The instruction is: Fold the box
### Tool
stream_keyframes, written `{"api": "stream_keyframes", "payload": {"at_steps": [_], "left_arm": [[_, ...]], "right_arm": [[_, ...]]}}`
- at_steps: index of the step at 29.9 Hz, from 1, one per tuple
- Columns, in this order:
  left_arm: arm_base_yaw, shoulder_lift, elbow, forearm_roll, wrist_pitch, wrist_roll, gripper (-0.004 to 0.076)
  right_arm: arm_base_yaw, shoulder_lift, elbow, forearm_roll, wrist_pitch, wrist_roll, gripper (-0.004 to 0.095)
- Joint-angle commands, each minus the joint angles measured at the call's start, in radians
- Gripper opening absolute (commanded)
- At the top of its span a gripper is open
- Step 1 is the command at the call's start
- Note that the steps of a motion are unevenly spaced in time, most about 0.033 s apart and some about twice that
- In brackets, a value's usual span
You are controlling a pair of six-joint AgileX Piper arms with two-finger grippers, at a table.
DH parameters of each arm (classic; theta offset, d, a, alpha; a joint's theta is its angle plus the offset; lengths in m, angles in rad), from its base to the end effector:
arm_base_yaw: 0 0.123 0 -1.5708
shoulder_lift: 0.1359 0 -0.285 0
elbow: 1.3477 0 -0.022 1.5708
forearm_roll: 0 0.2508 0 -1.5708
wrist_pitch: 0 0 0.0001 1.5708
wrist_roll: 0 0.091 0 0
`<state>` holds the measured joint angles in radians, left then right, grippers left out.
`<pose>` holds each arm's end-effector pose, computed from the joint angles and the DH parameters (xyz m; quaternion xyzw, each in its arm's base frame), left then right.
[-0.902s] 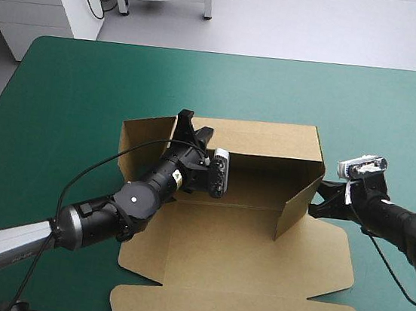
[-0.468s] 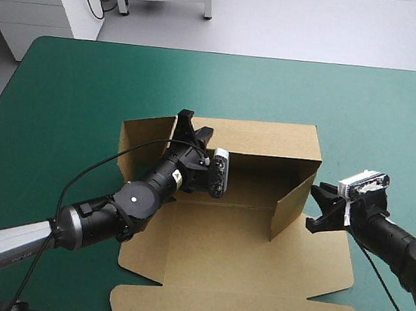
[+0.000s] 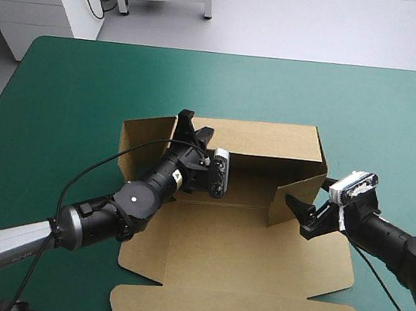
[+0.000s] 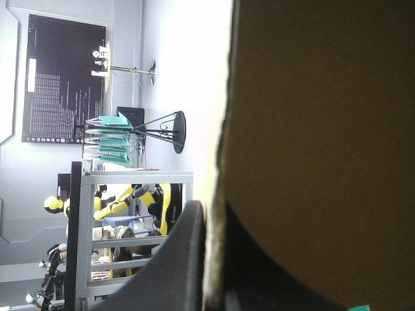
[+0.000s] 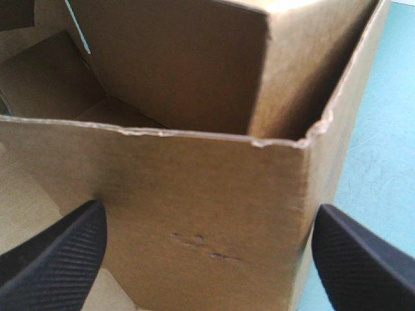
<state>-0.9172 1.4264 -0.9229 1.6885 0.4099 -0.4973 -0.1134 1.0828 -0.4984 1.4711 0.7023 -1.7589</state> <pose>0.2195 -0.2272 0.2969 0.6476 0.4947 0.2435 0.5260 0.1962 0.0366 0.2520 -0.2462 0.8060 0.1984 0.5003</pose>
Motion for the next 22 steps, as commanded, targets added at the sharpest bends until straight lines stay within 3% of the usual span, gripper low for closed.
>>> {"api": "stream_keyframes", "payload": {"at_steps": [1,8,12,16,18,22], "left_arm": [[-0.003,-0.028,-0.026,0.002,0.001,-0.011,-0.0008],[-0.003,-0.028,-0.026,0.002,-0.065,-0.011,-0.0008],[-0.003,-0.028,-0.026,0.002,-0.067,-0.011,-0.0008],[-0.003,-0.028,-0.026,0.002,-0.070,-0.011,-0.0008],[-0.003,-0.028,-0.026,0.002,-0.072,-0.011,-0.0008],[-0.003,-0.028,-0.026,0.002,-0.072,-0.011,-0.0008]], "right_arm": [[-0.002,0.042,-0.031,0.102,0.030,-0.066,0.0844],[-0.002,0.119,-0.067,0.116,0.018,-0.115,0.0844],[0.009,0.136,-0.084,0.112,-0.036,-0.110,0.0836],[0.089,0.139,-0.086,0.112,-0.142,-0.110,0.0819],[0.137,0.139,-0.090,0.112,-0.182,-0.110,0.0724],[0.223,0.139,-0.094,0.112,-0.239,-0.122,0.0365]]}}
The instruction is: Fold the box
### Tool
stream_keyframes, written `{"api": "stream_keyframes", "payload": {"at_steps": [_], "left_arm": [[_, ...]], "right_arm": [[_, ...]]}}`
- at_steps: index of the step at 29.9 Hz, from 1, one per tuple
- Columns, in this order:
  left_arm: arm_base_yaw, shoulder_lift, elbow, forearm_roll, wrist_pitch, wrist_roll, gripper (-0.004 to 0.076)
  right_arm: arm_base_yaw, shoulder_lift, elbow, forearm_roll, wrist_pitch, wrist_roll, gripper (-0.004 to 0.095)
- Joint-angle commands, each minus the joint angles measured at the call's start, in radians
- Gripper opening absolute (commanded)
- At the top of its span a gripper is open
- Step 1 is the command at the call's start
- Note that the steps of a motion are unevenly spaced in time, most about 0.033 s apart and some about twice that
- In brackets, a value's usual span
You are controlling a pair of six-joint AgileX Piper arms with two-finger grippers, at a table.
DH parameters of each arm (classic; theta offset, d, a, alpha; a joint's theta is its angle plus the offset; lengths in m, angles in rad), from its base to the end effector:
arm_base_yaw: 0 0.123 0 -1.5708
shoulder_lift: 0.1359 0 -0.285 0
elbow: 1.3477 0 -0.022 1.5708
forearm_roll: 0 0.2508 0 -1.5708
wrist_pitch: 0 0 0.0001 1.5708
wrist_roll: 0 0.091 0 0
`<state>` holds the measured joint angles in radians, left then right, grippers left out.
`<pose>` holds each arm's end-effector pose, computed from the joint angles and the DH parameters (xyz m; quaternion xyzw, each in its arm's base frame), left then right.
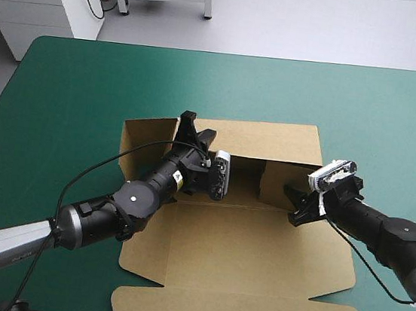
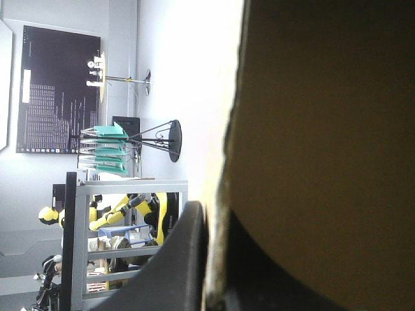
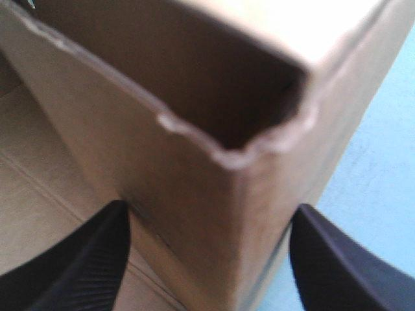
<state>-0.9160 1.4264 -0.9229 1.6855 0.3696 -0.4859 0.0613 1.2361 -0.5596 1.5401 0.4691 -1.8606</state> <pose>0.2178 -0.2299 0.2958 0.6588 0.4854 0.2297 0.5269 0.2282 0.0553 0.2351 -0.2709 0.8248 0.1447 0.4748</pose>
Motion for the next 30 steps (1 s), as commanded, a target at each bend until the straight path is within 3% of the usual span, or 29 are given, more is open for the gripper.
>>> {"api": "stream_keyframes", "payload": {"at_steps": [1,4,5,13,17,21,26,28,30], "left_arm": [[-0.004,-0.028,-0.026,0.005,-0.032,-0.023,-0.0008],[-0.004,-0.028,-0.026,0.005,-0.028,-0.023,-0.0008],[-0.004,-0.028,-0.026,0.005,-0.028,-0.023,-0.0008],[-0.004,-0.028,-0.026,0.005,-0.030,-0.038,-0.0008],[-0.004,-0.028,-0.026,0.003,-0.047,-0.038,0.0025],[-0.004,-0.028,-0.026,0.005,-0.073,-0.038,0.0206],[-0.004,-0.030,-0.026,-0.014,-0.071,-0.050,0.0543],[-0.012,-0.030,-0.026,-0.014,-0.071,-0.050,0.0597],[-0.038,-0.036,-0.026,-0.012,-0.065,-0.050,0.0602]], "right_arm": [[0.064,-0.015,-0.033,0.037,-0.009,-0.028,0.0261],[0.080,-0.015,-0.033,0.018,-0.011,-0.038,0.0008],[0.080,-0.015,-0.033,0.017,-0.016,-0.036,-0.0017],[0.080,-0.015,-0.033,0.017,-0.002,-0.040,-0.0020],[0.080,-0.015,-0.033,0.088,-0.032,-0.033,-0.0017],[0.080,-0.015,-0.033,0.179,-0.104,-0.029,-0.0018],[0.080,-0.015,-0.033,0.186,-0.114,-0.016,-0.0017],[0.080,-0.015,-0.033,0.188,-0.119,-0.001,-0.0018],[0.080,-0.015,-0.033,0.201,-0.133,0.014,-0.0018]]}}
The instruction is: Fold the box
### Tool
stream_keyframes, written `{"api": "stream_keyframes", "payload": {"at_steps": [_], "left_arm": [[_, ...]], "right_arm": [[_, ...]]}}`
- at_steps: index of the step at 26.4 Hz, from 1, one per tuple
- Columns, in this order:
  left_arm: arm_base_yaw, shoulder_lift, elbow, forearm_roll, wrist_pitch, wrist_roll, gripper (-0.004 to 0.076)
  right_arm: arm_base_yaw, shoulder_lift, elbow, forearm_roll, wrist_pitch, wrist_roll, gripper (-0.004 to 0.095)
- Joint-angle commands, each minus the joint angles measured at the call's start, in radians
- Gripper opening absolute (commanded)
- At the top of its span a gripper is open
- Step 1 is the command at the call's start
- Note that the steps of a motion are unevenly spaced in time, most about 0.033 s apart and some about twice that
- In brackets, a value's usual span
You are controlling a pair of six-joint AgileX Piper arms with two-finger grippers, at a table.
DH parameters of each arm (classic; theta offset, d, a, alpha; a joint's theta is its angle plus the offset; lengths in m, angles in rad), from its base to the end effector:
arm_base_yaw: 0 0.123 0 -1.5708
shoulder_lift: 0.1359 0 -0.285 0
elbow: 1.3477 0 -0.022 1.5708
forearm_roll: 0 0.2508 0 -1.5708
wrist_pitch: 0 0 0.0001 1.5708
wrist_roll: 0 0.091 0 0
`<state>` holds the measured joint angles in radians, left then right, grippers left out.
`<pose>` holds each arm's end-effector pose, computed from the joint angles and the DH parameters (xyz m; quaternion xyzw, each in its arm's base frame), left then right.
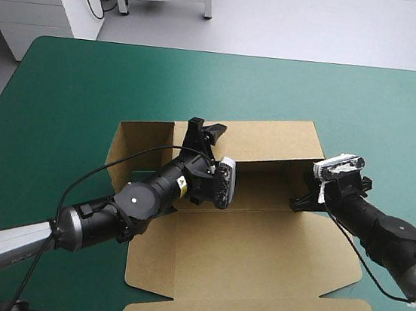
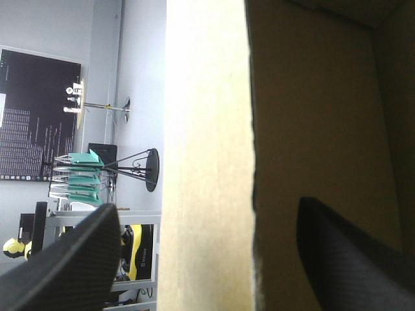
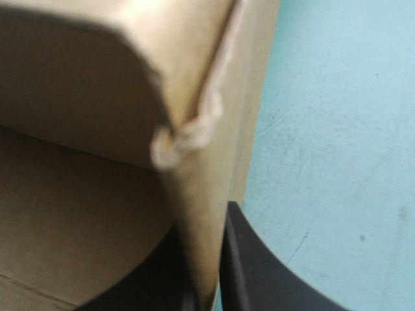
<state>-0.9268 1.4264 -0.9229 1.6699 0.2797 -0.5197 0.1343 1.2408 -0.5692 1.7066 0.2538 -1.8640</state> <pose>0.2103 -0.2383 0.2936 0.6701 0.4825 0.1770 0.5356 0.2363 0.0549 0.2366 -0.1845 0.8478 0.1048 0.4860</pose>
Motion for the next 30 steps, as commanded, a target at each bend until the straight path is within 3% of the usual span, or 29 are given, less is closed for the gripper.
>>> {"api": "stream_keyframes", "payload": {"at_steps": [1,5,11,16,20,23,24,27,28,30], "left_arm": [[-0.042,-0.040,-0.026,0.006,0.025,-0.017,0.0602],[-0.163,-0.051,-0.026,0.038,0.058,0.005,0.0602],[-0.377,-0.052,-0.031,0.077,0.307,0.068,0.0602],[-0.487,-0.052,-0.031,0.077,0.393,0.078,0.0587],[-0.503,-0.052,-0.056,0.077,0.393,0.100,0.0428],[-0.501,-0.052,-0.166,0.001,0.381,0.155,0.0191],[-0.501,-0.052,-0.214,-0.073,0.368,0.192,0.0183],[-0.459,-0.050,-0.476,-0.535,0.399,0.520,0.0176],[-0.434,-0.050,-0.525,-0.607,0.429,0.570,0.0150],[-0.319,-0.050,-0.645,-0.768,0.509,0.659,0.0025]], "right_arm": [[0.007,-0.019,-0.023,0.045,0.071,0.020,-0.0018],[0.007,-0.019,-0.023,0.059,0.047,0.019,-0.0018],[0.007,-0.019,-0.023,0.059,0.036,0.019,-0.0018],[0.007,-0.019,-0.023,0.060,0.036,0.019,-0.0018],[0.007,-0.019,-0.023,0.060,0.034,0.019,-0.0018],[0.007,-0.019,-0.023,0.060,0.034,0.019,-0.0018],[0.007,-0.019,-0.023,0.060,0.034,0.019,-0.0018],[0.007,-0.019,-0.023,0.060,0.034,0.019,-0.0018],[0.007,-0.019,-0.023,0.060,0.034,0.019,-0.0018],[0.007,-0.019,-0.023,0.060,0.034,0.019,-0.0018]]}}
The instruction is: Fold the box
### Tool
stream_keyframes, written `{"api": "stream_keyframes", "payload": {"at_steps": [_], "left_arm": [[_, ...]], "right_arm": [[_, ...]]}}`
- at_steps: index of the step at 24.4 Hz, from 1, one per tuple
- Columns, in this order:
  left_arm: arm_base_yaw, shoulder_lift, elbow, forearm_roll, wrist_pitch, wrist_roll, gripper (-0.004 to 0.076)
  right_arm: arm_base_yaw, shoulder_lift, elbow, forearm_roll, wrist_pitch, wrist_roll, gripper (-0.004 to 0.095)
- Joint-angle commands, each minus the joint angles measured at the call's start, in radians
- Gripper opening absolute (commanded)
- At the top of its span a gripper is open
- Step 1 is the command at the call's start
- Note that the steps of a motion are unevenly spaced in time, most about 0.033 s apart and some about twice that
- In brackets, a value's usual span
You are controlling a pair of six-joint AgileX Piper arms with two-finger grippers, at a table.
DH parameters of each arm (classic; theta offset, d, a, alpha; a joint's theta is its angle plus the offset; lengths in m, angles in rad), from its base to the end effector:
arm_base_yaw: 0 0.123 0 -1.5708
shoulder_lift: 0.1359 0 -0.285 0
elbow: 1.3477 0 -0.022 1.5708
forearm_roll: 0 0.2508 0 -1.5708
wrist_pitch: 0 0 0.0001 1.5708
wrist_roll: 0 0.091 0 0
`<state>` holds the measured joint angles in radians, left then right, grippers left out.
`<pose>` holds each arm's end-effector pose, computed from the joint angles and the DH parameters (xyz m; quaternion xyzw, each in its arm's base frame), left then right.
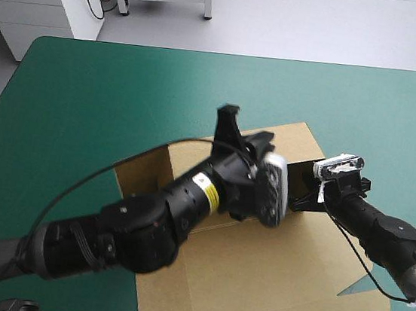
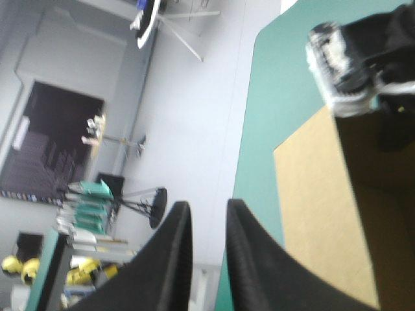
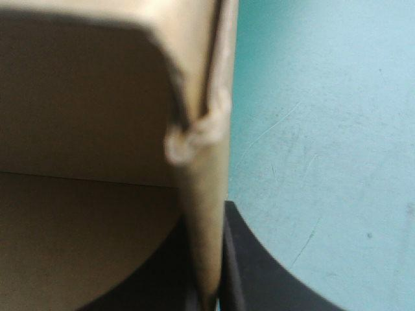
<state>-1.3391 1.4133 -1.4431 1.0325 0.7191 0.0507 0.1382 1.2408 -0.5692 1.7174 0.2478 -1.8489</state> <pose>0.1218 -0.2917 0.4365 0.6290 0.4777 0.1252 0.6005 0.2364 0.0553 0.2367 -0.1737 0.8499 0.1093 0.4854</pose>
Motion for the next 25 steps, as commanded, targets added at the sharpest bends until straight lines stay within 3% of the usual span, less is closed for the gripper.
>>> {"api": "stream_keyframes", "payload": {"at_steps": [1,4,6,11,15,20,25], "left_arm": [[0.190,-0.037,-0.181,-0.231,0.104,0.102,0.0000],[0.546,-0.039,-0.278,-0.544,0.138,0.104,0.0015],[0.708,-0.041,-0.279,-0.667,0.144,0.104,0.0015],[1.090,-0.039,-0.277,-1.019,0.294,0.114,0.0014],[1.219,-0.039,-0.264,-1.151,0.328,0.184,0.0014],[1.270,-0.039,-0.188,-1.170,0.346,0.210,0.0011],[1.270,-0.069,-0.050,-1.184,0.279,0.210,0.0003]], "right_arm": [[0.003,-0.019,-0.023,0.049,0.038,0.004,-0.0018],[0.003,-0.019,-0.023,0.049,0.038,0.004,-0.0018],[0.003,-0.019,-0.023,0.049,0.038,0.004,-0.0018],[0.003,-0.019,-0.023,0.049,0.038,0.004,-0.0018],[0.003,-0.019,-0.023,0.049,0.038,0.004,-0.0018],[0.003,-0.019,-0.023,0.049,0.038,0.004,-0.0018],[0.003,-0.019,-0.023,0.049,0.038,0.004,-0.0018]]}}
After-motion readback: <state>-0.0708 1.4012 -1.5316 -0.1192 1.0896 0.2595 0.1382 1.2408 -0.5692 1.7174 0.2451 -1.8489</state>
